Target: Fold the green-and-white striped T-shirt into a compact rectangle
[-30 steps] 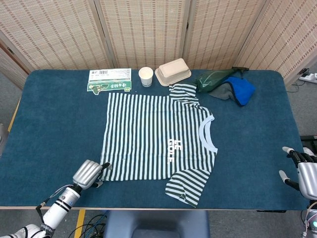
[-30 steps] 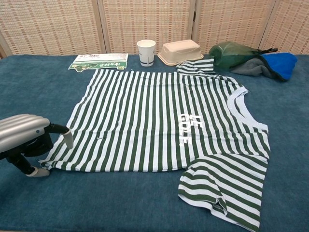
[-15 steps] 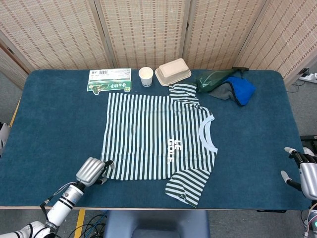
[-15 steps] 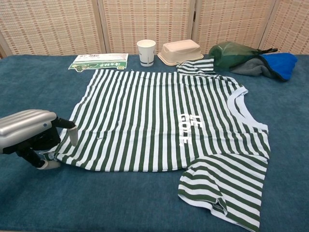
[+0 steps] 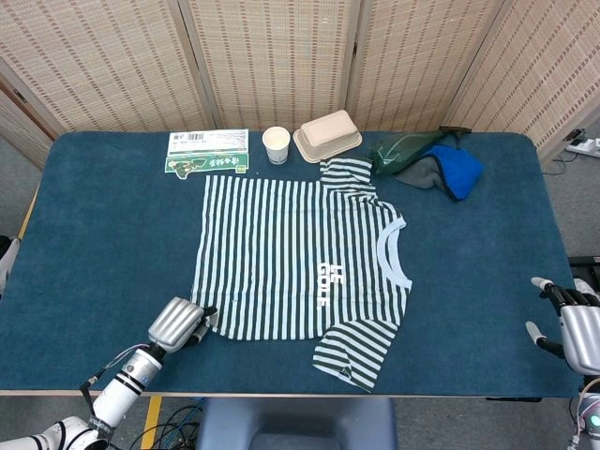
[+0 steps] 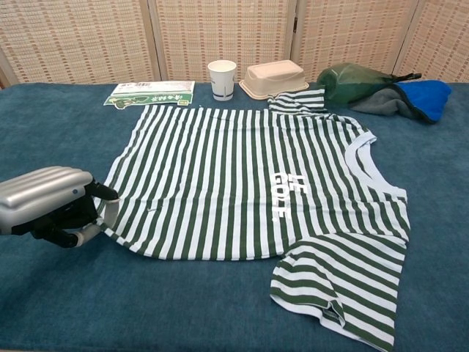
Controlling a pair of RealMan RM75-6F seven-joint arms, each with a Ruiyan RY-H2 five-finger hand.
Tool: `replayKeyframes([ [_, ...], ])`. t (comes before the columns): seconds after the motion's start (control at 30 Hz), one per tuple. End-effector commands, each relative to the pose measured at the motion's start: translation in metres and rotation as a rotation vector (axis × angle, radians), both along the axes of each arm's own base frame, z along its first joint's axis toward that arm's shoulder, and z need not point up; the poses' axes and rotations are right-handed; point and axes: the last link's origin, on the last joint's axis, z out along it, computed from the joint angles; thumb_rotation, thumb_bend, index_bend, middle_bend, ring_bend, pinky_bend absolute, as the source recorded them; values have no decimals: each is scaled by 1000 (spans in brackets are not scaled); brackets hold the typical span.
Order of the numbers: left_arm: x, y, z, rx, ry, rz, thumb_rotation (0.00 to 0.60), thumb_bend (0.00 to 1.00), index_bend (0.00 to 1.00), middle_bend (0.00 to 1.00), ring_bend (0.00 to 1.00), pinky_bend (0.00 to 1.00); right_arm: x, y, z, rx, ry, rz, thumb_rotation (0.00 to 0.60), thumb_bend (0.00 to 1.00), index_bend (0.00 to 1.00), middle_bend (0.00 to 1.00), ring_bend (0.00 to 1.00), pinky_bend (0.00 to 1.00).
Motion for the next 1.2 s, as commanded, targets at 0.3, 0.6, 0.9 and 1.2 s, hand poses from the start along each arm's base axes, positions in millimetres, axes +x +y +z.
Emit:
replayKeyframes([
  [0.3,0,-1,3,38,-47,2,600,571,606,987,898,992,23,-14,-23,132,-24,149,600,290,215,429,412,426],
  [0.6,0,-4,3,45,-78,0,600,572,610,1000,932,1000,50,-35,-73,357,-18,280,600,300,256,637,743,936],
  [0.9,1,-4,5,49,-93,1,600,560,612,1000,944,1000,68,-54,-125,508,17,392,600,209,434,876,999,1000],
  [1.2,1,-4,4,48,-96,10,600,559,619,1000,947,1000,70,-68,-156,574,71,418,600,206,461,894,1000,1000],
])
